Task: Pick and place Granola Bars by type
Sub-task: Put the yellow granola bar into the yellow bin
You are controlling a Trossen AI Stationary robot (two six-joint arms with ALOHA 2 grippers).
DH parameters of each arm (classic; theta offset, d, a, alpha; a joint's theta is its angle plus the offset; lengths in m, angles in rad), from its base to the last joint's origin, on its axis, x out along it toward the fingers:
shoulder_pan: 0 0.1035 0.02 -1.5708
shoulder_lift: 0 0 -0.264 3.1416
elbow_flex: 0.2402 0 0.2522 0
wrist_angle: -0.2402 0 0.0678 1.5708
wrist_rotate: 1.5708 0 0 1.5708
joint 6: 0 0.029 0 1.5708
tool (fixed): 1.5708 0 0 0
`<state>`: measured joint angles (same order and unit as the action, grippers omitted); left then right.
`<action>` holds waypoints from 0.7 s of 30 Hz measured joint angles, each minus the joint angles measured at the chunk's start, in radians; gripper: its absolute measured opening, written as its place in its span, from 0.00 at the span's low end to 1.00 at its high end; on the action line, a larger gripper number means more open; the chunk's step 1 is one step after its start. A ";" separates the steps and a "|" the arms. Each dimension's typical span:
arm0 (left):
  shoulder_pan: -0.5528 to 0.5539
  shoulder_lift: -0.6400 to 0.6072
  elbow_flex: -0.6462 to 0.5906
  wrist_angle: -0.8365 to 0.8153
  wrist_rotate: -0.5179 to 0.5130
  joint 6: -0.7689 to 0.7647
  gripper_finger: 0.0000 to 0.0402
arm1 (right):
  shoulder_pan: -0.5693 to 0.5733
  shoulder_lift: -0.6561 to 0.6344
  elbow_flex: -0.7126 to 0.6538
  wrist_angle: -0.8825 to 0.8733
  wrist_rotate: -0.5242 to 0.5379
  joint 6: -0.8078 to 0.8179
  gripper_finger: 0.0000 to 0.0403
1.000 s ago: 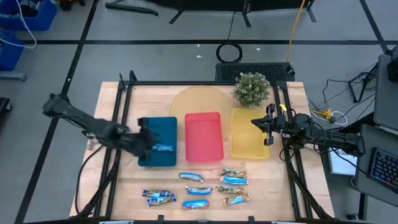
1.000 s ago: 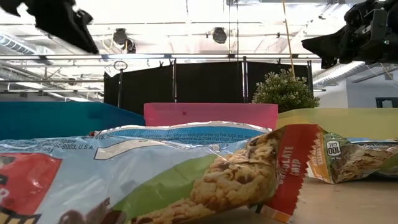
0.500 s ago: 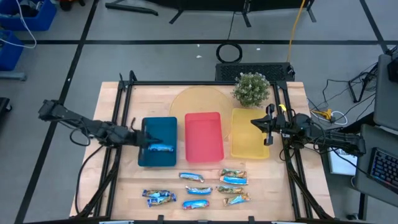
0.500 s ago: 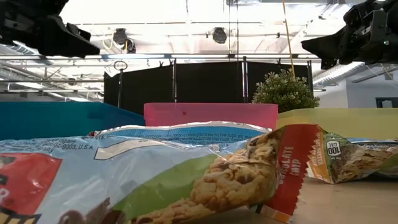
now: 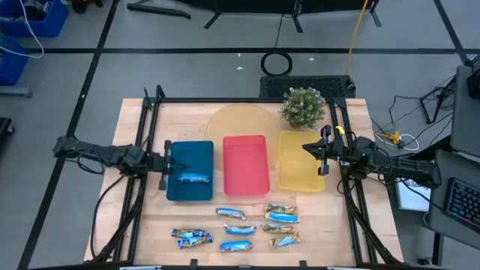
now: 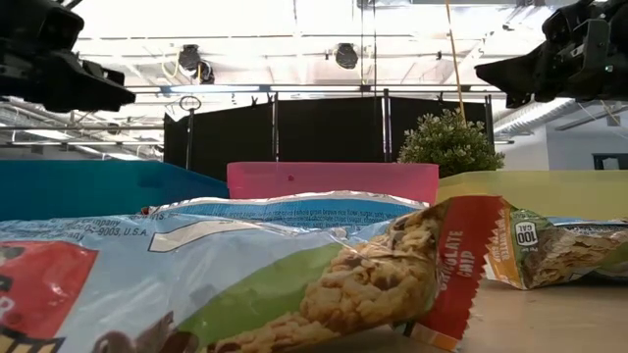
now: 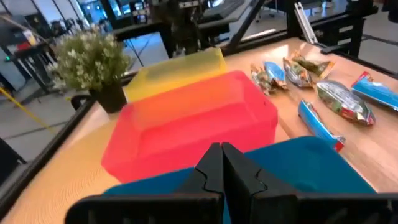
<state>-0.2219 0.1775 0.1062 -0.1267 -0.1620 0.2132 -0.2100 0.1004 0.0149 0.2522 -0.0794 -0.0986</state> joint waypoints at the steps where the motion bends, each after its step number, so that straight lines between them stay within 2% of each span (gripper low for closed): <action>1: -0.001 -0.007 0.000 -0.013 -0.003 -0.006 0.01 | 0.000 0.001 0.000 0.000 0.000 0.000 0.00; 11: -0.003 0.004 -0.047 0.028 -0.041 -0.006 0.01 | 0.000 0.060 0.000 -0.053 -0.002 0.027 0.00; 17: -0.002 0.006 -0.047 0.032 -0.101 -0.034 0.05 | 0.004 0.109 0.004 0.029 -0.013 0.040 0.00; 19: -0.002 0.017 -0.047 0.032 -0.101 -0.054 0.05 | 0.025 0.134 0.039 0.031 -0.028 0.028 0.00; 21: -0.002 0.026 -0.047 0.032 -0.101 -0.058 0.04 | 0.068 0.182 0.090 -0.047 -0.019 -0.002 0.00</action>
<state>-0.2237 0.2040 0.0593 -0.0944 -0.2634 0.1550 -0.1423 0.2825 0.1050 0.2048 -0.0986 -0.1005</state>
